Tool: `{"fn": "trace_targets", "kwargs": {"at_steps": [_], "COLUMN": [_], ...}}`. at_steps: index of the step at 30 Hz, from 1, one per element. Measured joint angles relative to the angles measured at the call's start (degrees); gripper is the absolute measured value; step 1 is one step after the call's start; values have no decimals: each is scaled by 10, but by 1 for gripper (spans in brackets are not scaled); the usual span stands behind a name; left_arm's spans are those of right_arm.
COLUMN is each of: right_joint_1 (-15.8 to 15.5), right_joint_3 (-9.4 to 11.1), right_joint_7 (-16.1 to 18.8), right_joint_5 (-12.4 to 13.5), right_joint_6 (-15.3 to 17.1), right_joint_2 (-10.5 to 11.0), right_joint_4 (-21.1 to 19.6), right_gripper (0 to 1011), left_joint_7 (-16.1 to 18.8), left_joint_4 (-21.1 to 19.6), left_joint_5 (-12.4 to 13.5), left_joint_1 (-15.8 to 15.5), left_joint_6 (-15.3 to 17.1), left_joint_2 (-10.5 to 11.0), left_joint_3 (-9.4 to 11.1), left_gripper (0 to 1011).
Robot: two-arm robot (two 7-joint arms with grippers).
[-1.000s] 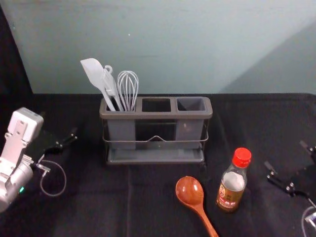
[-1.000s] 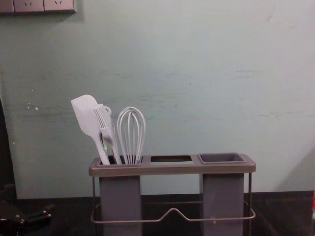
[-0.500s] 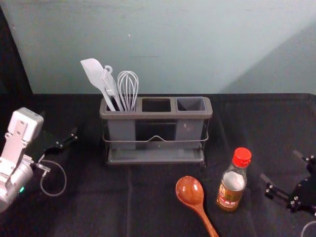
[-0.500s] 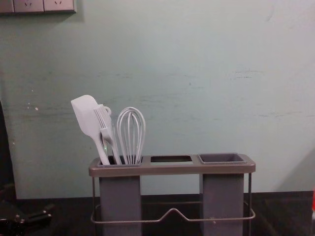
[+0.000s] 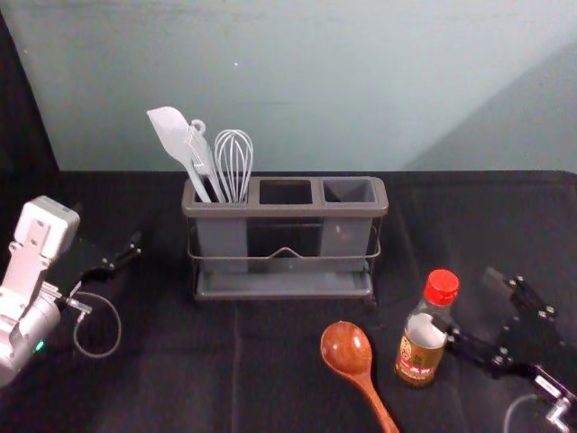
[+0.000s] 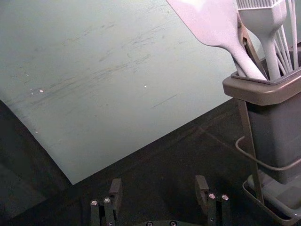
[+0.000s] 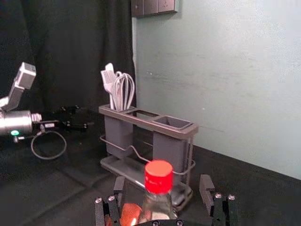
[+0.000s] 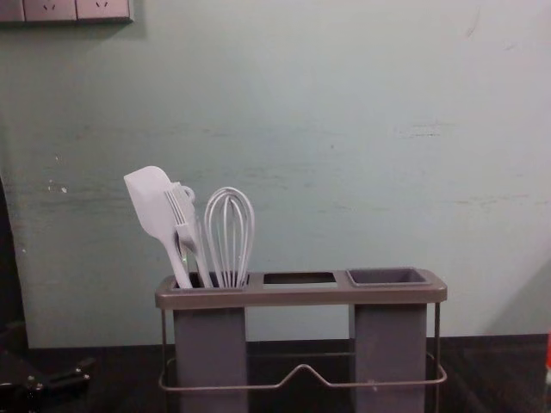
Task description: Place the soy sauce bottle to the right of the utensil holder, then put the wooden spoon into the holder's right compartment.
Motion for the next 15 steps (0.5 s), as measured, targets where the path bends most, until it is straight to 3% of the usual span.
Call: {"fn": "trace_targets", "kwargs": {"at_steps": [8,15], "right_joint_1": [56,86], "right_joint_3": [-23,-31], "right_joint_7": [20,30], "right_joint_5": [1,-5], "right_joint_6": [37,62], "right_joint_2": [-36,-58], "right_joint_4": [26,44], "right_gripper": [1002,1003], "left_joint_7": [0,0], "left_joint_4": [0,0], "left_joint_5": [0,0], "left_joint_1": [0,0], "left_joint_6": [0,0], "left_joint_2": [0,0], "left_joint_3": [0,0], "left_gripper": [1012,1011]}}
